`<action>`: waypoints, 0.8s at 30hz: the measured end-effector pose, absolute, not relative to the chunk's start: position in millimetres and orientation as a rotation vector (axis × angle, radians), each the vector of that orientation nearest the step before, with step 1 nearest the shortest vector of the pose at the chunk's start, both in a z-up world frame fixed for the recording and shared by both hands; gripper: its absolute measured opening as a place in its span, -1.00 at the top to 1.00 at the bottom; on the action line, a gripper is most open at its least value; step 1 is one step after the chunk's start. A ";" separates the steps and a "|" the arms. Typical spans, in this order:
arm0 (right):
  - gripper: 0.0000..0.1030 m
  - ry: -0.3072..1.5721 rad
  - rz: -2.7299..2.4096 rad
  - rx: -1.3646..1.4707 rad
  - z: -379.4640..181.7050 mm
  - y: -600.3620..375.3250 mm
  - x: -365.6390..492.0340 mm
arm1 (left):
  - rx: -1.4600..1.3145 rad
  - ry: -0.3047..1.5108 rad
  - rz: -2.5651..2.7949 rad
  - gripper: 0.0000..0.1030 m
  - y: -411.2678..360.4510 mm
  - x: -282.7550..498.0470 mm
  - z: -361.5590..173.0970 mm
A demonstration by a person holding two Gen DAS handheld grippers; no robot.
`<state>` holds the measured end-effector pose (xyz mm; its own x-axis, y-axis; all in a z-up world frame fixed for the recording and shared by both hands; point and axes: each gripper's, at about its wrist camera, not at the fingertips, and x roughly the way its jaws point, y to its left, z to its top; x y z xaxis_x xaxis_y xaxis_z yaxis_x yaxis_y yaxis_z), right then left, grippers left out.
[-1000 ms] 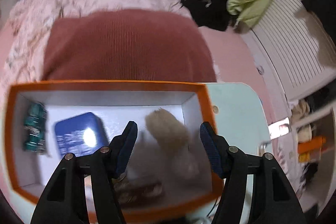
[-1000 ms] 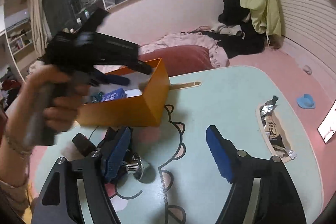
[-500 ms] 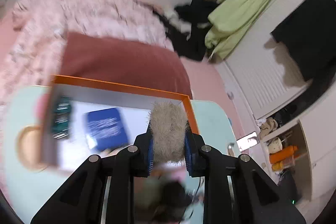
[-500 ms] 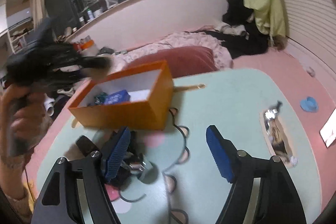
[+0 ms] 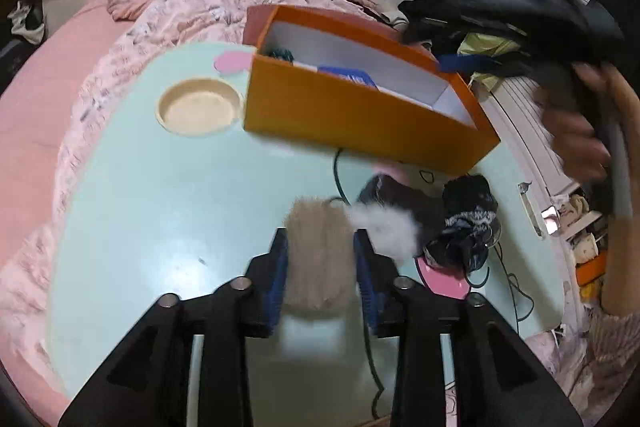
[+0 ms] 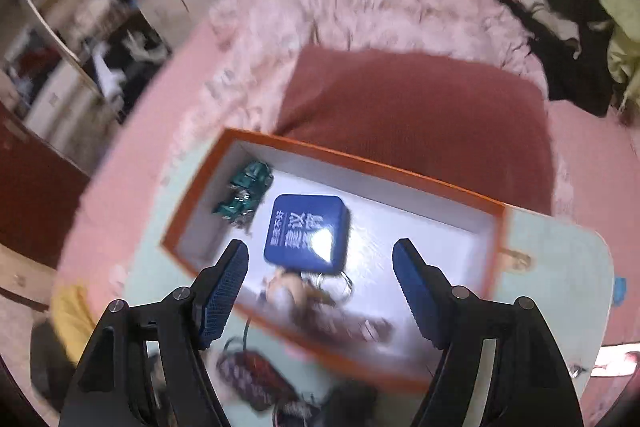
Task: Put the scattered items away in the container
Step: 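Grasp the beige fluffy pompom from the box with the left gripper, place it on the table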
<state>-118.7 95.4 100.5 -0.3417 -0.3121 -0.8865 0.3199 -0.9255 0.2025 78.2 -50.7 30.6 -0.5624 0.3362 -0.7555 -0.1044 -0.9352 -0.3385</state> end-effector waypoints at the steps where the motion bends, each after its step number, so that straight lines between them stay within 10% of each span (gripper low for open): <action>1: -0.45 0.011 -2.280 1.555 88.5 82.6 -127.8 | -1.308 -0.361 2.559 0.13 -46.4 80.5 27.6; 4: -0.45 0.072 -2.331 1.608 63.3 62.9 -143.7 | -1.331 -0.312 2.601 -0.35 -41.7 82.1 20.6; 17: -0.31 0.073 -2.215 1.692 29.2 68.1 -160.0 | -1.310 -0.363 2.604 -0.36 -40.9 85.6 24.5; 24: -0.30 -0.244 -2.420 1.111 146.3 150.4 -94.4 | -1.223 -0.420 2.598 -0.36 -54.8 78.7 44.8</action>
<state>-94.4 150.4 146.3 -0.5657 -0.4797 -0.6708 0.3363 -0.8769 0.3435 78.7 -54.8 44.8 -0.6213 0.3332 -0.7092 -0.0924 -0.9299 -0.3559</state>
